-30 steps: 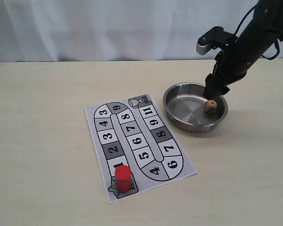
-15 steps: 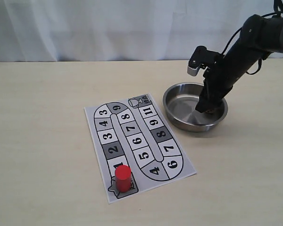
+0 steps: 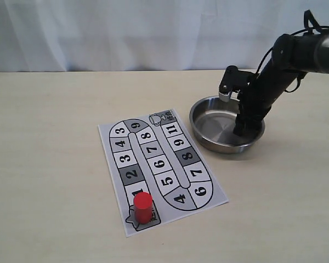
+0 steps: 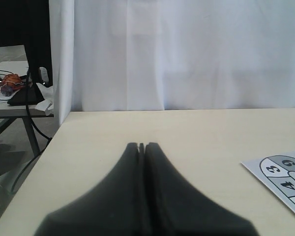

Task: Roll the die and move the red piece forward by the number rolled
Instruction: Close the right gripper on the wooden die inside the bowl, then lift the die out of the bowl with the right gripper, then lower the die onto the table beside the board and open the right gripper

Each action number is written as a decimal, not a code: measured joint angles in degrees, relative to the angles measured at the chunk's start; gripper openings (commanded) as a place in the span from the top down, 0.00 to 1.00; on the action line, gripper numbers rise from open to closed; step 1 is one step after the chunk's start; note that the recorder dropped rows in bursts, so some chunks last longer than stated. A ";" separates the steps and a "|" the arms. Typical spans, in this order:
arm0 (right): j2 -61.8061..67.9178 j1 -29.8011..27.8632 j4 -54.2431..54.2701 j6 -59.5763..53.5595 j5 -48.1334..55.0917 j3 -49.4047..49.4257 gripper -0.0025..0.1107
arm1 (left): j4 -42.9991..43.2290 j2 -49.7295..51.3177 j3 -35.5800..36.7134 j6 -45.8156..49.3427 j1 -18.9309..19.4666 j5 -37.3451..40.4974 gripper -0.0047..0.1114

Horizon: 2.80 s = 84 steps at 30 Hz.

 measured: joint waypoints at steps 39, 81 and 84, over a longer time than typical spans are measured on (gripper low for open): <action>-0.66 0.00 7.29 5.07 -1.65 0.00 0.94 | 0.00 0.00 0.00 0.00 0.00 0.00 0.96; -22.27 0.00 -50.43 95.19 4.62 27.39 0.94 | 0.00 0.00 0.00 0.00 0.00 0.00 0.96; -22.27 0.00 -41.38 86.84 0.75 27.39 0.86 | 0.00 0.00 0.00 0.00 0.00 0.00 0.96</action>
